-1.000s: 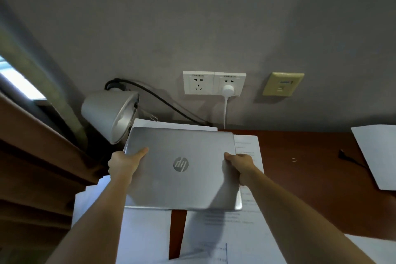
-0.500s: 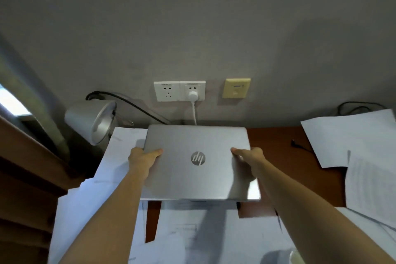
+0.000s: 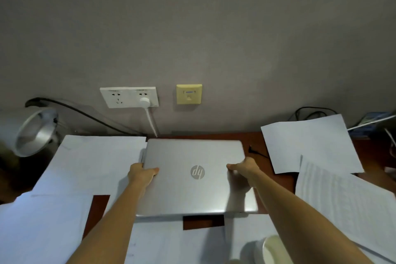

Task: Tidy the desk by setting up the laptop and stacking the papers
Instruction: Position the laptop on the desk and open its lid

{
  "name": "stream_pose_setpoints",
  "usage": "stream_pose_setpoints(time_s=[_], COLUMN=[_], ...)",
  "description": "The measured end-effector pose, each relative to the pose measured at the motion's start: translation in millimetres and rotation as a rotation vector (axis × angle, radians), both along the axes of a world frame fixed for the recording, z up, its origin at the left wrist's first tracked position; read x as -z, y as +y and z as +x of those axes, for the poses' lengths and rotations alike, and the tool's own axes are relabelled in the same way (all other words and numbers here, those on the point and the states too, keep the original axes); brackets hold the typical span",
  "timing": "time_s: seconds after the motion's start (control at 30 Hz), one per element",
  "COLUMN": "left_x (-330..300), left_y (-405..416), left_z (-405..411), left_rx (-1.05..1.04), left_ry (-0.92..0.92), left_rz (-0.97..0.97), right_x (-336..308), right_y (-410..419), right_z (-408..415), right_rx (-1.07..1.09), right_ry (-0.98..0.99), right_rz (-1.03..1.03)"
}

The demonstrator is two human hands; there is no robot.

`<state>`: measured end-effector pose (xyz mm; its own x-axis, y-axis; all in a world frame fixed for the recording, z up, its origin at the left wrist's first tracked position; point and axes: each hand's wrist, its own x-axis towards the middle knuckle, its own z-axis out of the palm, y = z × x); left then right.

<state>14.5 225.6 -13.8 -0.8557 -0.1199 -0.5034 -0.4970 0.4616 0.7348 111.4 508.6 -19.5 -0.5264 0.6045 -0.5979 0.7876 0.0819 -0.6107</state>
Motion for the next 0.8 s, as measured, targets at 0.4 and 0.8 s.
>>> stream_pose_setpoints(time_s=[0.4, 0.8], left_x=[16.3, 22.1], left_y=[28.9, 82.2], left_z=[-9.3, 14.8], left_rx=[0.083, 0.173], left_ry=[-0.037, -0.082], left_rz=[-0.080, 0.011], right_x=[32.2, 34.8], right_y=[42.9, 96.8], right_z=[-17.4, 5.8], right_rx=[-0.092, -0.096], right_ry=[-0.014, -0.052], right_rz=[0.054, 0.138])
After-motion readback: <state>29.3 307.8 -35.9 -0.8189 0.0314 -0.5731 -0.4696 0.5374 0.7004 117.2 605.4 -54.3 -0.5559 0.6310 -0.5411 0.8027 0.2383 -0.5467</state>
